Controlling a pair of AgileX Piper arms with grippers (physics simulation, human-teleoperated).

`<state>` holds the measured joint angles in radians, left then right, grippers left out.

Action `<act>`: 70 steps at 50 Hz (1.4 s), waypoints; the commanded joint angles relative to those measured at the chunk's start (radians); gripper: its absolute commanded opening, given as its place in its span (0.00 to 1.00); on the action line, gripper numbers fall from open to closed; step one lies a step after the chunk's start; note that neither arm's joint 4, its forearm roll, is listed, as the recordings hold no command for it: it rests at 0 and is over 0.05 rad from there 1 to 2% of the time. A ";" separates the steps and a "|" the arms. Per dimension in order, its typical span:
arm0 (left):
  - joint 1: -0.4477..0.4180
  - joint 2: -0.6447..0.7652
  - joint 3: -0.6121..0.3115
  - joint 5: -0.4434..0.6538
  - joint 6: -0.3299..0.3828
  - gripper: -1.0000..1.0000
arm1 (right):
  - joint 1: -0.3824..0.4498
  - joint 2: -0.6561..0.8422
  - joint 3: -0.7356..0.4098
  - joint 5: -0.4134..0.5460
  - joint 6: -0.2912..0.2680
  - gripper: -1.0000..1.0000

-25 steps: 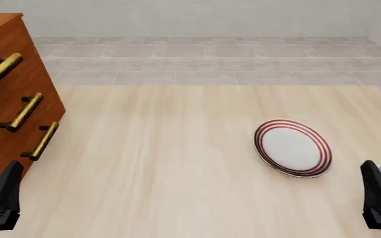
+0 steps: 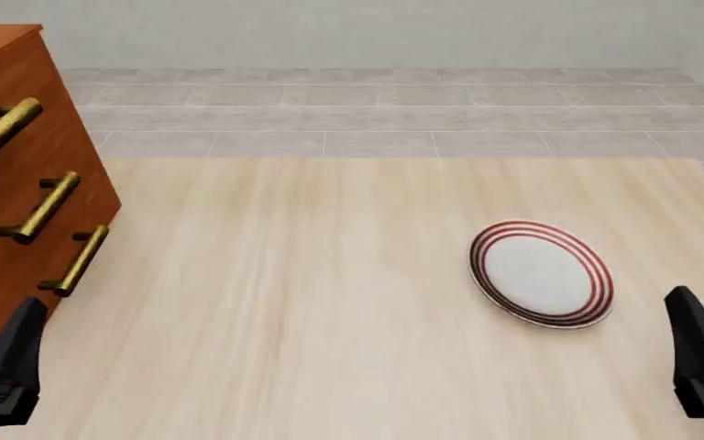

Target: Put the bowl on top of the cabinet.

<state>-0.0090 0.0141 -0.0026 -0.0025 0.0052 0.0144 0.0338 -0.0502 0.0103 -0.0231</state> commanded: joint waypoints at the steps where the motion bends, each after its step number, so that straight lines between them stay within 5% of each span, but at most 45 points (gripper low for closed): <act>1: -0.004 0.006 0.001 -0.003 0.004 1.00 | 0.001 0.001 -0.081 0.061 -0.013 1.00; 33: -0.024 0.018 0.001 -0.013 0.012 1.00 | -0.140 0.195 -0.422 0.324 -0.050 1.00; 40: -0.027 0.018 0.001 -0.011 0.014 1.00 | -0.194 0.261 -0.451 0.351 -0.028 1.00; 53: -0.030 0.023 0.002 -0.015 0.014 1.00 | -0.276 0.348 -0.482 0.381 -0.072 1.00; 58: -0.031 0.036 0.002 -0.021 0.014 1.00 | -0.262 0.380 -0.533 0.419 0.007 1.00; 70: -0.034 0.054 0.002 -0.033 0.015 1.00 | -0.339 0.433 -0.608 0.464 -0.049 1.00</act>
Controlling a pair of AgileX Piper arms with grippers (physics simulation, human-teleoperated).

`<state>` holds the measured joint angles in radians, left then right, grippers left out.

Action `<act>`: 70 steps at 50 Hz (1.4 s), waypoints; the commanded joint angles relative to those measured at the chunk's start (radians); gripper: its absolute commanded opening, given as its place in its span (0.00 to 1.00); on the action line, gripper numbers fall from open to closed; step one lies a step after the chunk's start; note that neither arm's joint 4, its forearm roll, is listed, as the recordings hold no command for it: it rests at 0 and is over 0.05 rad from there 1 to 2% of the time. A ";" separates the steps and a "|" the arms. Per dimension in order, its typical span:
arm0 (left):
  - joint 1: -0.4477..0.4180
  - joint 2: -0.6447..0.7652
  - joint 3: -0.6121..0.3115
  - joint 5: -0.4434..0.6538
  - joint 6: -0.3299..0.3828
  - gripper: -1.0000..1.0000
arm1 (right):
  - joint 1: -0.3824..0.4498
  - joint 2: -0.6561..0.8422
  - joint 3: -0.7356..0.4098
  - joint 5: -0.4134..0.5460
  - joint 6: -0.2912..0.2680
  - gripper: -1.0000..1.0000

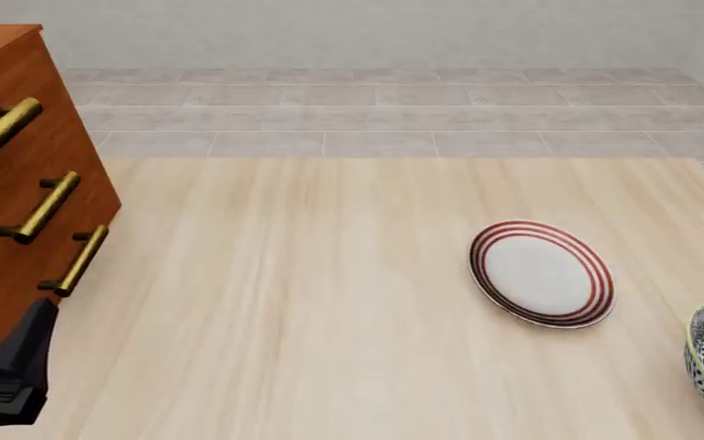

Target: Put the bowl on top of the cabinet.

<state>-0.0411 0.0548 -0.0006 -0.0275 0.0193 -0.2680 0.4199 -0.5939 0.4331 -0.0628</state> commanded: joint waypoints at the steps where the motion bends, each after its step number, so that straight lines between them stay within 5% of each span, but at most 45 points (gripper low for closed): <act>1: -0.002 0.013 0.000 -0.008 -0.001 1.00 | -0.063 0.056 -0.068 0.048 -0.013 1.00; 20: -0.009 0.028 0.000 -0.017 0.002 1.00 | -0.175 0.137 -0.080 0.079 -0.070 1.00; 32: -0.036 0.053 0.000 -0.033 0.005 1.00 | -0.184 0.192 -0.073 0.102 -0.077 1.00; 36: -0.048 0.080 0.000 -0.049 0.010 1.00 | -0.182 0.226 -0.068 0.107 -0.034 1.00; 38: -0.052 0.083 0.000 -0.051 0.013 1.00 | -0.229 0.240 -0.048 0.074 -0.115 1.00; 46: -0.053 0.096 0.000 -0.059 0.017 1.00 | -0.255 0.268 -0.034 0.071 -0.118 1.00; 48: -0.052 0.099 0.000 -0.061 0.019 1.00 | -0.294 0.287 -0.027 0.059 -0.166 1.00; 70: -0.060 0.133 0.000 -0.074 0.030 1.00 | -0.376 0.324 -0.004 0.027 -0.178 1.00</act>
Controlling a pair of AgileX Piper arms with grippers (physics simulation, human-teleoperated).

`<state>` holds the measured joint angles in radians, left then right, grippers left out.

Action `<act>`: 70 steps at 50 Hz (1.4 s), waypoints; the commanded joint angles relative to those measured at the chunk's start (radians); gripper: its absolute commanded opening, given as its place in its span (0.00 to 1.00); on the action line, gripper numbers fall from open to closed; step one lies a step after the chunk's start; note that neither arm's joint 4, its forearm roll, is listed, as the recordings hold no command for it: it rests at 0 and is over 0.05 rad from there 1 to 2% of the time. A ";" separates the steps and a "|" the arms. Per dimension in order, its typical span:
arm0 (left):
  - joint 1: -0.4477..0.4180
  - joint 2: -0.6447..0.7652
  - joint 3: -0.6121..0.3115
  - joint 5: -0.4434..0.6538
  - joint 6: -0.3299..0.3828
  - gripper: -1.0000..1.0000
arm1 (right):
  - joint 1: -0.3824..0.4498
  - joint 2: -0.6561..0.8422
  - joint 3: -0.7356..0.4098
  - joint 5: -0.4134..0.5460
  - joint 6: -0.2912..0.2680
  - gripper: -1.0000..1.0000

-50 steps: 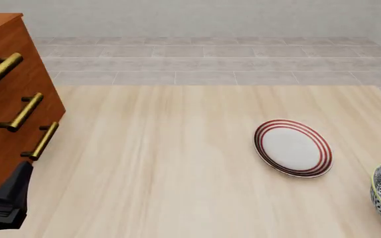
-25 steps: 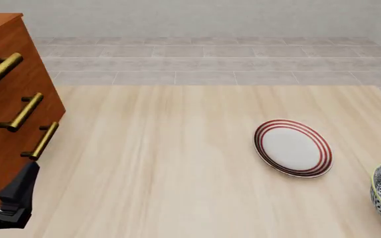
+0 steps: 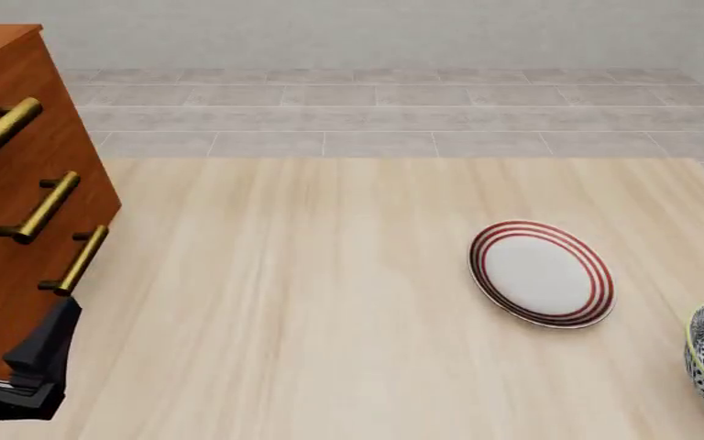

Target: Put the bowl on top of the cabinet.

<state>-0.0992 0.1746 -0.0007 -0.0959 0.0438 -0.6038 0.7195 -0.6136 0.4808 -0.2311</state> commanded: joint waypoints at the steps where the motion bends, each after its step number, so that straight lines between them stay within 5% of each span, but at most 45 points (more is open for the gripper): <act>1: -0.003 0.016 0.000 -0.008 0.006 1.00 | -0.045 0.026 0.019 -0.025 -0.015 1.00; 37: -0.007 0.059 0.000 -0.037 0.015 1.00 | -0.174 0.190 0.091 -0.169 -0.041 1.00; 47: -0.009 0.056 0.000 -0.037 0.014 1.00 | -0.179 0.220 0.100 -0.182 -0.028 1.00; 51: -0.009 0.055 0.000 -0.037 0.014 1.00 | -0.150 0.236 0.097 -0.163 0.030 1.00; 70: -0.009 0.055 0.000 -0.036 0.015 1.00 | -0.212 0.334 0.140 -0.279 -0.017 1.00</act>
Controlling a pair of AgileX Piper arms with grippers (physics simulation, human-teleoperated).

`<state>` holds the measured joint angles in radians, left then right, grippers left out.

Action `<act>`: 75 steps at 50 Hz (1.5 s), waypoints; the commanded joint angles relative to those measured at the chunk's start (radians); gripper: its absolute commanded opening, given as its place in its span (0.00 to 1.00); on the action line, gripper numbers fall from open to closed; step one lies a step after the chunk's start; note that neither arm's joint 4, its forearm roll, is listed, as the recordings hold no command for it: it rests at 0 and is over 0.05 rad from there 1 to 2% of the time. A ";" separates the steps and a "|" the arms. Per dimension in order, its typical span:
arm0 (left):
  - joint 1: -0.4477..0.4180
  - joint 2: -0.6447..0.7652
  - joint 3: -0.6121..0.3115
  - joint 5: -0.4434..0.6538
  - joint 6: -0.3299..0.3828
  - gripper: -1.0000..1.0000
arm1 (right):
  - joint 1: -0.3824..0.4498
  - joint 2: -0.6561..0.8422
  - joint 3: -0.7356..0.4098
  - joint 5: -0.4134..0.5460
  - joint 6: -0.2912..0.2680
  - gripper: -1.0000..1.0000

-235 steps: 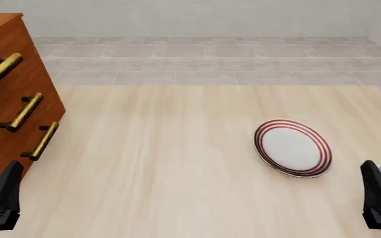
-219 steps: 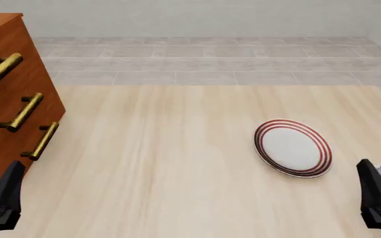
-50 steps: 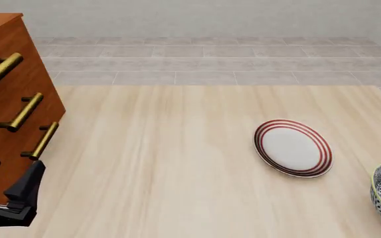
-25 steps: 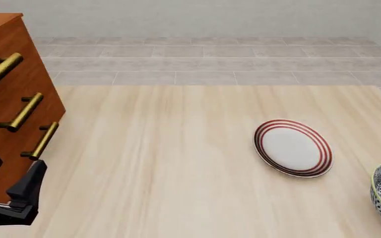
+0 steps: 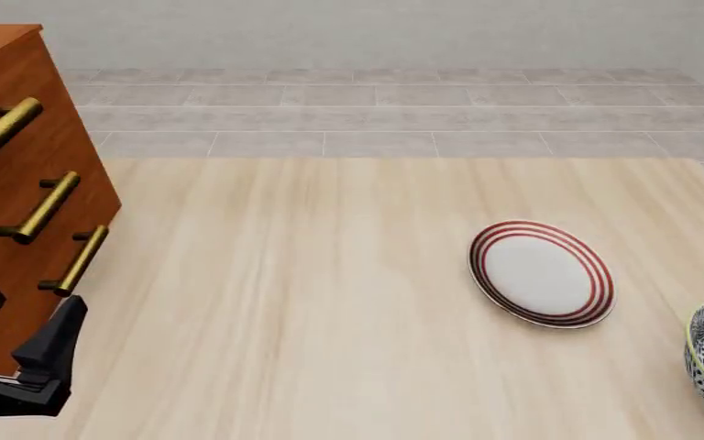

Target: Put the bowl on top of the cabinet.

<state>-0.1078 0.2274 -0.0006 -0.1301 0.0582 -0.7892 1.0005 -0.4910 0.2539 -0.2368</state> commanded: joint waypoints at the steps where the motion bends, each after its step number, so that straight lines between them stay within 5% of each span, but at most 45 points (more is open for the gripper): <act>1: 0.000 0.003 0.000 -0.002 0.001 1.00 | -0.028 0.058 0.020 -0.057 -0.012 1.00; 50: -0.003 0.002 0.000 0.004 0.007 1.00 | -0.141 0.331 0.097 -0.326 -0.108 1.00; 75: -0.002 -0.014 0.000 0.012 0.005 1.00 | -0.143 0.386 0.113 -0.368 -0.110 1.00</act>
<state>-0.1106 0.2250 -0.0005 -0.1263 0.0632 -0.9290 1.3649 -0.3836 -0.0961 -0.3440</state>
